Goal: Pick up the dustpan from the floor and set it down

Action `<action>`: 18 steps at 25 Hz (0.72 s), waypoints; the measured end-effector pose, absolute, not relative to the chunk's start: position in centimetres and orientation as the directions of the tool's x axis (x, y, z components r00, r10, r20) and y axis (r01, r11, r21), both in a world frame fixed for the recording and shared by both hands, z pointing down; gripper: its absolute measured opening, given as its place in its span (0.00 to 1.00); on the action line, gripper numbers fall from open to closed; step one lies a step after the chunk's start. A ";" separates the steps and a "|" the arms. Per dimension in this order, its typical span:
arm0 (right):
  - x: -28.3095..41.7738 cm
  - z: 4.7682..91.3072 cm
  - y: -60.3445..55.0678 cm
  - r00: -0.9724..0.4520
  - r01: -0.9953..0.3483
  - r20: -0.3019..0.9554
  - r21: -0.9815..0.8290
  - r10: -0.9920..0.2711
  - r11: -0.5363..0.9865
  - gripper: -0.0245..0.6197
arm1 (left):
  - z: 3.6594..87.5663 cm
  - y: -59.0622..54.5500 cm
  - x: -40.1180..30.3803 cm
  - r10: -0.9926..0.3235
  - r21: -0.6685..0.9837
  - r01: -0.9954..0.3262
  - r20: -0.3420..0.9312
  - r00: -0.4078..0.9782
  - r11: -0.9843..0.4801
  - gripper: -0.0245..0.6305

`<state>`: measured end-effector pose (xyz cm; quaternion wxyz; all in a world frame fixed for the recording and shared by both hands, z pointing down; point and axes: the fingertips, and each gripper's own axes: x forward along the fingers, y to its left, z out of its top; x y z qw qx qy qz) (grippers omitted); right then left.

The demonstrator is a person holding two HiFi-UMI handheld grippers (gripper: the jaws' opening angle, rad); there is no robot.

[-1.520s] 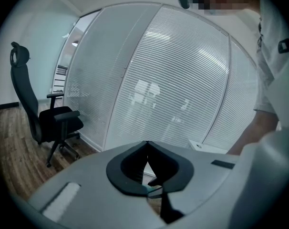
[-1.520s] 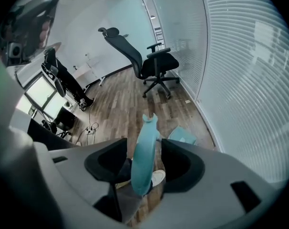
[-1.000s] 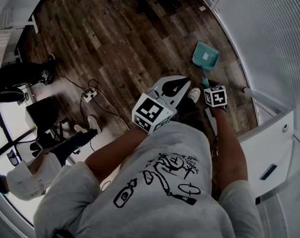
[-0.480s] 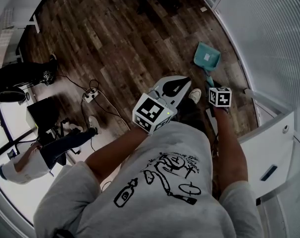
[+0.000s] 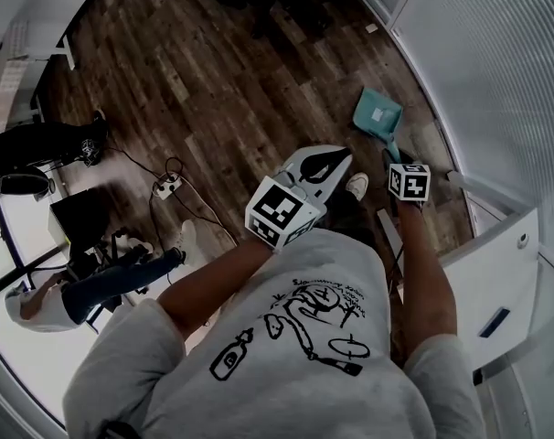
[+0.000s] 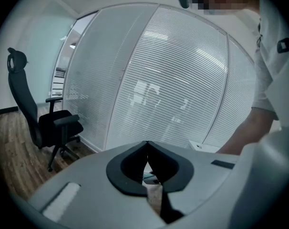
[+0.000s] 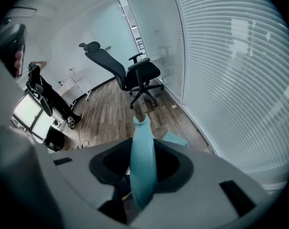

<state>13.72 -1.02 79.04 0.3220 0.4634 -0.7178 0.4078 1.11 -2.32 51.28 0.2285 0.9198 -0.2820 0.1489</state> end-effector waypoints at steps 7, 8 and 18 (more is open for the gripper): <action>13.9 76.8 -1.5 -0.377 -0.920 0.827 -0.281 -0.417 0.274 0.21 | 50.1 -3.4 1.5 -0.465 0.326 -0.590 0.386 0.797 -0.739 0.04; 13.9 76.4 -1.5 -0.379 -0.919 0.825 -0.279 -0.420 0.280 0.21 | 49.9 -3.6 1.5 -0.468 0.325 -0.590 0.383 0.797 -0.739 0.04; 13.8 71.7 -0.6 -0.396 -0.903 0.814 -0.261 -0.425 0.342 0.21 | 48.1 -4.5 1.7 -0.490 0.309 -0.593 0.352 0.798 -0.744 0.04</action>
